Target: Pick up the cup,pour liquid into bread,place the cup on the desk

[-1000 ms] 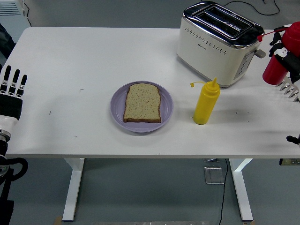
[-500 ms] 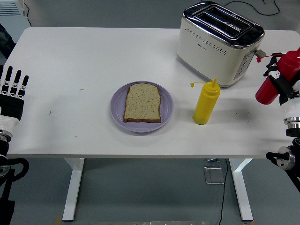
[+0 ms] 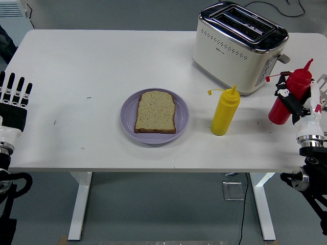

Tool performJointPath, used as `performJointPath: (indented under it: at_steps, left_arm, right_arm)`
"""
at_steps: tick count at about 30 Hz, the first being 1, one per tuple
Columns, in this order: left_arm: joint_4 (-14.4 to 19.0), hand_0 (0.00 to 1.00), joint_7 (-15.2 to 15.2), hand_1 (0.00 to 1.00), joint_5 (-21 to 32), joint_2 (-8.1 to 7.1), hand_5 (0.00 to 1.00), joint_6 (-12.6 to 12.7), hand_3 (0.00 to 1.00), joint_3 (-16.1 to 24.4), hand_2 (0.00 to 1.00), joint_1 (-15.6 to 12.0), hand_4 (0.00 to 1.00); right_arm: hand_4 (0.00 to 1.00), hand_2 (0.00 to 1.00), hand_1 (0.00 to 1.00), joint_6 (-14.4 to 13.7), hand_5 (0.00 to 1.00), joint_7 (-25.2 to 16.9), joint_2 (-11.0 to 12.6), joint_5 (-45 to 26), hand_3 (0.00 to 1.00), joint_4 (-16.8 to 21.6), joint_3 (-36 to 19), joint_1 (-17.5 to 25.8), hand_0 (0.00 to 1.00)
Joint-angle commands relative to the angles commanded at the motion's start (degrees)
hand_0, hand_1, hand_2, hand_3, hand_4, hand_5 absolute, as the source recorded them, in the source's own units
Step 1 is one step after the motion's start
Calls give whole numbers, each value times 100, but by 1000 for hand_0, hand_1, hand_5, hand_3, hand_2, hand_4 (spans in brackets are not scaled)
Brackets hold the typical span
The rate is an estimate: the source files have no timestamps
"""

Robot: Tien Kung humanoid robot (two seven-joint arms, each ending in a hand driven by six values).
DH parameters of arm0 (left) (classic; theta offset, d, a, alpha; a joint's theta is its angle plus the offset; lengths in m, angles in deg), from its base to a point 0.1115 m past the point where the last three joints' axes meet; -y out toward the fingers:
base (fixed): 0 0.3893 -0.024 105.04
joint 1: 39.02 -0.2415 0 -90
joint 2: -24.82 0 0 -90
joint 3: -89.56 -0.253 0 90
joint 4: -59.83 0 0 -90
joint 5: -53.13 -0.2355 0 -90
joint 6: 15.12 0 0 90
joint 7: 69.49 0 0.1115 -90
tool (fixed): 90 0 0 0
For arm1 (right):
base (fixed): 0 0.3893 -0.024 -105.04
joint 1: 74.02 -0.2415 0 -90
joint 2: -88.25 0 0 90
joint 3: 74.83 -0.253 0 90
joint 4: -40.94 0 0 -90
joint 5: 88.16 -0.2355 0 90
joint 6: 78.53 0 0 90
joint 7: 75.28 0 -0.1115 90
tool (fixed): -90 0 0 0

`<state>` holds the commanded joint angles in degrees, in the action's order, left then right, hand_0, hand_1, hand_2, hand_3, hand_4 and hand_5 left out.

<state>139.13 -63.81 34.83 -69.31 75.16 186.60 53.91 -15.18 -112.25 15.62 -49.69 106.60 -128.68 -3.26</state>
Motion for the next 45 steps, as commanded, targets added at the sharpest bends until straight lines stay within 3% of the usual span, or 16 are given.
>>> performJointPath:
  at_steps: [12, 45]
  left_arm:
    - [-6, 800, 10, 804, -2, 2, 998, 6, 751, -25, 843, -30, 536]
    - [-5, 800, 36, 803, 0, 17, 998, 23, 750, 22, 843, -27, 534]
  right_arm:
    - [323, 335, 254, -32, 125, 0, -234, -100, 411, -429, 146, -210, 267]
    - [325, 334, 252, -77, 145, 0, -439, -247, 416, -849, 468, -394, 269]
